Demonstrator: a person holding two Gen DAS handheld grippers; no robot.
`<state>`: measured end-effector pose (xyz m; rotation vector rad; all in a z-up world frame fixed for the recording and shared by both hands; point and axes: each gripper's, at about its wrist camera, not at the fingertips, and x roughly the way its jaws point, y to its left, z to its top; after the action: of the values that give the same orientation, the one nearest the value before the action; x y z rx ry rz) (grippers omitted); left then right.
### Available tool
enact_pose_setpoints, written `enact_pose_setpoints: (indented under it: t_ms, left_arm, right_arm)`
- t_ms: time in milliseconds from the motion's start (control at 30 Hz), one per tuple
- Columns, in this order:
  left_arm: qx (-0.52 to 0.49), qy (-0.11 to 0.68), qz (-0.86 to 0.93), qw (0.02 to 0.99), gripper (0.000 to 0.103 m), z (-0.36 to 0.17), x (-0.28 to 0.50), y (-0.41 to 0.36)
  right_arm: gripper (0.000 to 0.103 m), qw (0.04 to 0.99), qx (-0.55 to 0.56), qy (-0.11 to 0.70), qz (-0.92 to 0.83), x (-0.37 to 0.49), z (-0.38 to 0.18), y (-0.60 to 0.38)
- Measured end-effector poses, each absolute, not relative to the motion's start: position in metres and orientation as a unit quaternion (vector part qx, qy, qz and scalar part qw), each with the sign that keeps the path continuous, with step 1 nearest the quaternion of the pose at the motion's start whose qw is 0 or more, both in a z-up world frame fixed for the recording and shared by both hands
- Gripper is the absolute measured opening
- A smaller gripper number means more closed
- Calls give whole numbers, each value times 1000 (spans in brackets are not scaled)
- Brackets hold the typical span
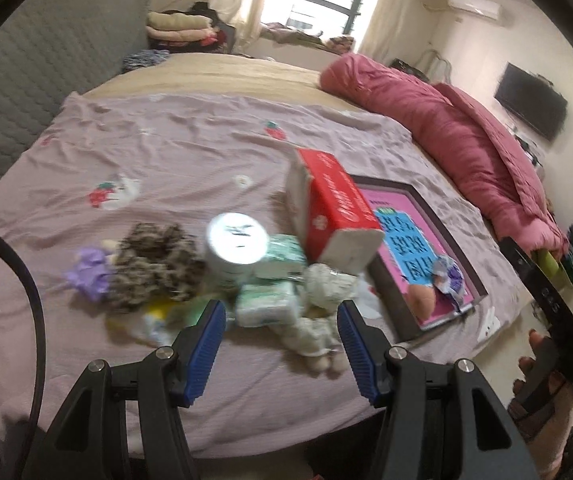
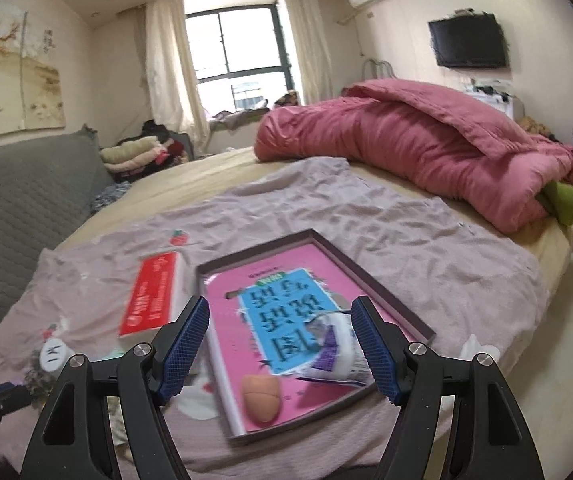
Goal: Organize soft objects
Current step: 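Move both grippers back toward the remaining items on the bed, then grasp the leopard scrunchie with the left gripper while the right grasps the cream scrunchie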
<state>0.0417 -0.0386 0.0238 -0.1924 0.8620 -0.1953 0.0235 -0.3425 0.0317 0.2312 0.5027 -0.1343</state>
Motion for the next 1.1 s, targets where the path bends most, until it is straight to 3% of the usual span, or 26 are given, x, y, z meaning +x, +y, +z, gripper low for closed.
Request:
enact_pose_setpoints:
  t_ms: [667,1100]
  left_arm:
    - [-154,396,-10,905,58,31,14,68]
    - [-163,398,0,903,58,10,17,85]
  right_arm:
    - [75,957,113,258,72,4,72,-248]
    - [75,941,42,321,101,16,28,-204]
